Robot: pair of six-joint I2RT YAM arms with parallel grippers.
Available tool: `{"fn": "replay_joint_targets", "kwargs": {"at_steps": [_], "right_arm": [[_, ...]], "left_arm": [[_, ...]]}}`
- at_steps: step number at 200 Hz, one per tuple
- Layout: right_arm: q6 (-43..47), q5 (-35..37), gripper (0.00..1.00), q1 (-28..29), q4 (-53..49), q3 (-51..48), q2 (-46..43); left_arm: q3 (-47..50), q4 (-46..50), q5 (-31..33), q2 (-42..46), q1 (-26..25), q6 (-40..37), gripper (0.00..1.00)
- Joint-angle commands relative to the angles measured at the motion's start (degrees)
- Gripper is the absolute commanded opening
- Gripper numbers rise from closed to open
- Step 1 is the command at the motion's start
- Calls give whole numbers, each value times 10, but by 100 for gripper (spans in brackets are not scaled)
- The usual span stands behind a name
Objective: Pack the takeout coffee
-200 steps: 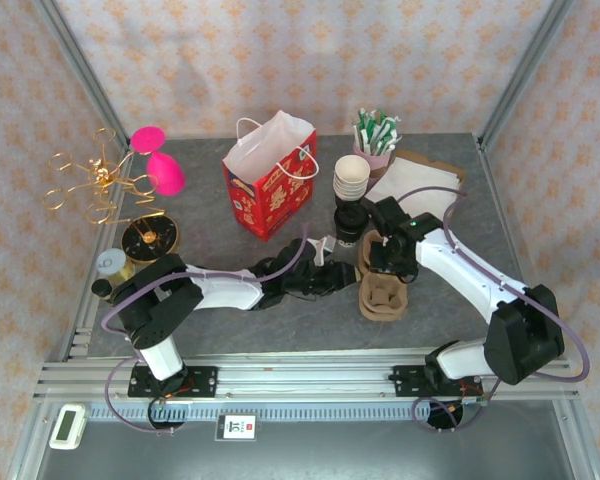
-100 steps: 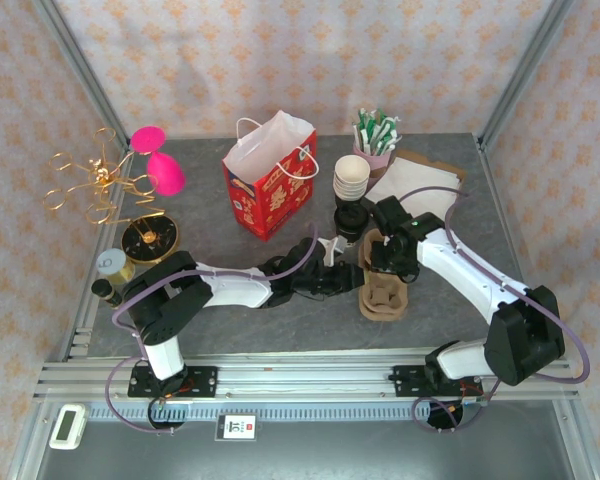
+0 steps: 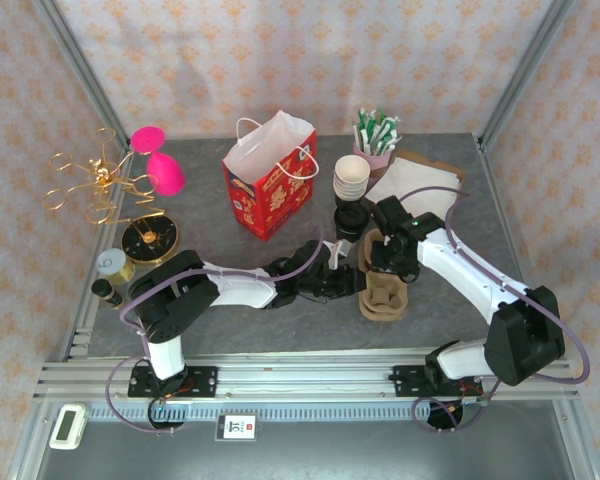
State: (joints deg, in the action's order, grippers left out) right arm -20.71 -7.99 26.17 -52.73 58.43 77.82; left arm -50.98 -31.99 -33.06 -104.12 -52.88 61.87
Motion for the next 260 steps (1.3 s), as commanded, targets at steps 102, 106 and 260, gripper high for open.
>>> {"fn": "replay_joint_targets", "kwargs": {"at_steps": [102,106,260], "right_arm": [[4,0,42,-8,-10,-2,-20],[4,-1,43,-8,-11,-2,-20],[3,-64,37,-21,34,-50,-35]], "left_arm": [[9,-96,-27,-3,1,24,0],[11,-101,-29,-3,1,27,0],[27,-156,-39,-1,6,54,0]]}}
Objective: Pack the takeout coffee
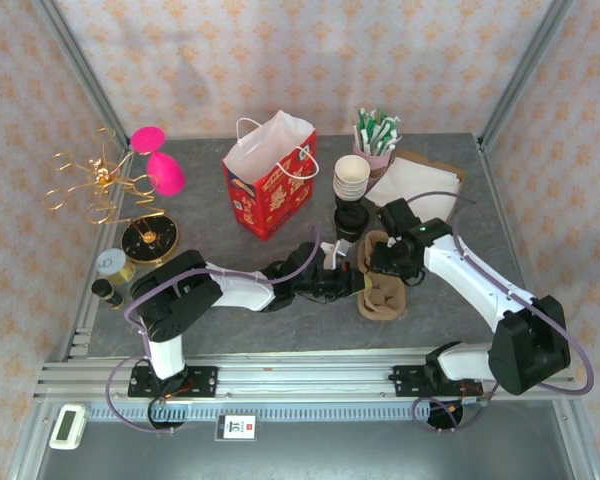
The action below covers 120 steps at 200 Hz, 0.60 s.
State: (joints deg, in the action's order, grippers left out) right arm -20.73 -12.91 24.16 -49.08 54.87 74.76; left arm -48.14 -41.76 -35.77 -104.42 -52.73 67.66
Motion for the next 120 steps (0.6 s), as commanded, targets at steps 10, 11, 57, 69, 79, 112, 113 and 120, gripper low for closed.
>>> {"fn": "replay_joint_targets", "kwargs": {"at_steps": [10,11,57,69,79,112,113,120], "right_arm": [[4,-12,35,-2,-4,-13,-6],[4,-12,35,-2,-3,-13,-6],[6,-5,30,-4,-6,-11,-10],[6,-3,30,-4,-7,-8,-12],[6,0,30,-5,-8,-6,-12],[8,26,30,-5,-23,5,-11],[8,26,30,-5,-24,5,-11],[9,26,30,-4,-25,7,-11]], "left_arm": [[-1,-58,-12,2,4,-4,0],[-2,-58,-11,1,4,-4,0],[0,-54,-10,3,4,-6,0],[-2,-49,-10,4,4,-8,0],[-2,-45,-10,6,4,-11,0],[-1,-26,-7,18,9,-23,16],[0,-25,-6,18,9,-23,17],[0,-17,-4,22,10,-27,21]]}}
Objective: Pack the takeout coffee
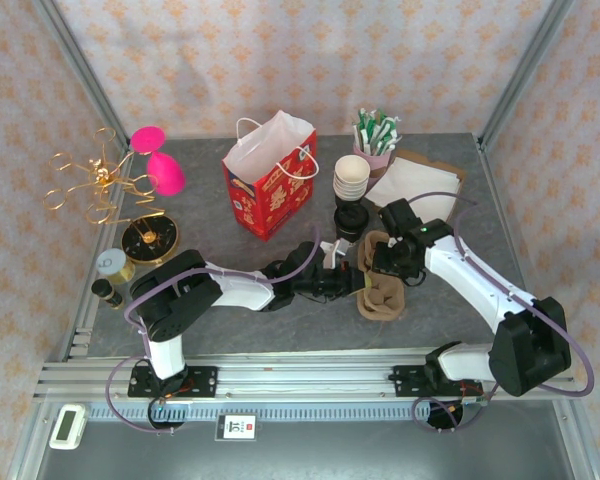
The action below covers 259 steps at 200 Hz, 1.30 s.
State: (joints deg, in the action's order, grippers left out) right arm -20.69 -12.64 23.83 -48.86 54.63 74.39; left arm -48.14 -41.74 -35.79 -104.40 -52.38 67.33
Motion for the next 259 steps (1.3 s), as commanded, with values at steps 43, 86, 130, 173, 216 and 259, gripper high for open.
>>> {"fn": "replay_joint_targets", "kwargs": {"at_steps": [43,86,130,173,216,259], "right_arm": [[15,36,30,-2,-40,22,-5],[18,49,30,-2,-62,51,1],[20,49,30,0,-84,79,2],[-13,49,30,30,-83,88,21],[-45,48,30,65,-71,84,36],[-47,39,30,68,-47,66,45]], "left_arm": [[-3,47,7,49,13,-59,30],[1,146,48,101,23,-114,32],[-2,237,89,147,35,-163,33],[11,277,115,179,46,-179,33],[32,284,125,198,56,-180,33],[37,286,126,198,59,-183,33]]}}
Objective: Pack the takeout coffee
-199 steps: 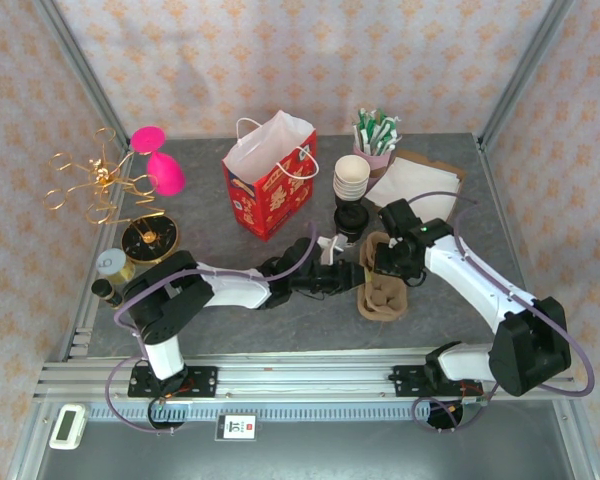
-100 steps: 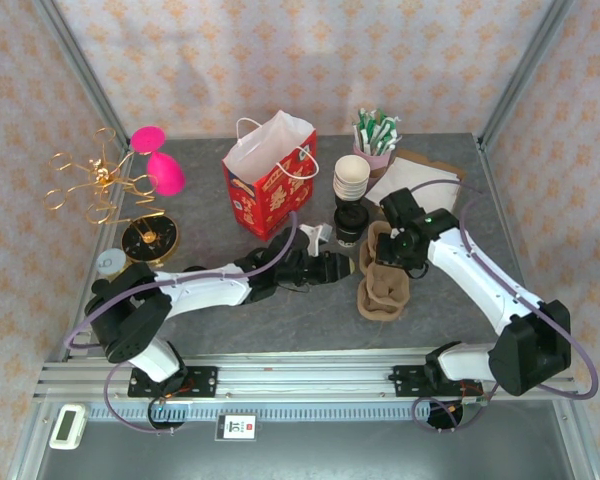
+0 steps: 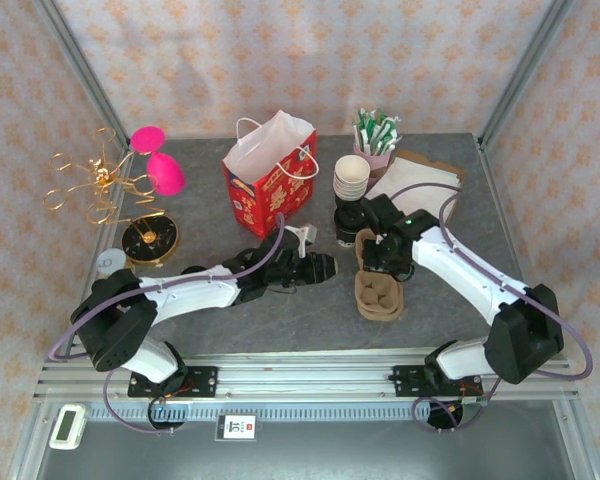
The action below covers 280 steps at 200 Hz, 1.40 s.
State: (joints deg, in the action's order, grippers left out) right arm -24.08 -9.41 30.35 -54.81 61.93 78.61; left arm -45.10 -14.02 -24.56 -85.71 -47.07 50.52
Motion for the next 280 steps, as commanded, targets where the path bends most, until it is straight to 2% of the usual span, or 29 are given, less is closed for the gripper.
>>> {"fn": "replay_joint_targets", "kwargs": {"at_steps": [1,44,65,121,145,197,280], "right_arm": [[-13,6,30,3,13,-7,2],[-13,-1,33,3,28,-23,8],[-13,1,38,3,28,-25,8],[-16,-11,43,3,47,-43,4],[-16,-8,42,2,50,-49,1],[-17,-14,33,-9,55,-57,-14],[-10,-3,31,-30,22,-47,-61]], "left_arm": [[6,8,13,11,6,-15,33],[7,5,12,6,8,-13,33],[6,4,12,5,8,-12,33],[6,-2,6,-1,8,-7,32],[8,-4,4,-2,8,-5,32],[7,-4,2,0,8,-5,31],[-21,49,18,26,8,-36,32]]}}
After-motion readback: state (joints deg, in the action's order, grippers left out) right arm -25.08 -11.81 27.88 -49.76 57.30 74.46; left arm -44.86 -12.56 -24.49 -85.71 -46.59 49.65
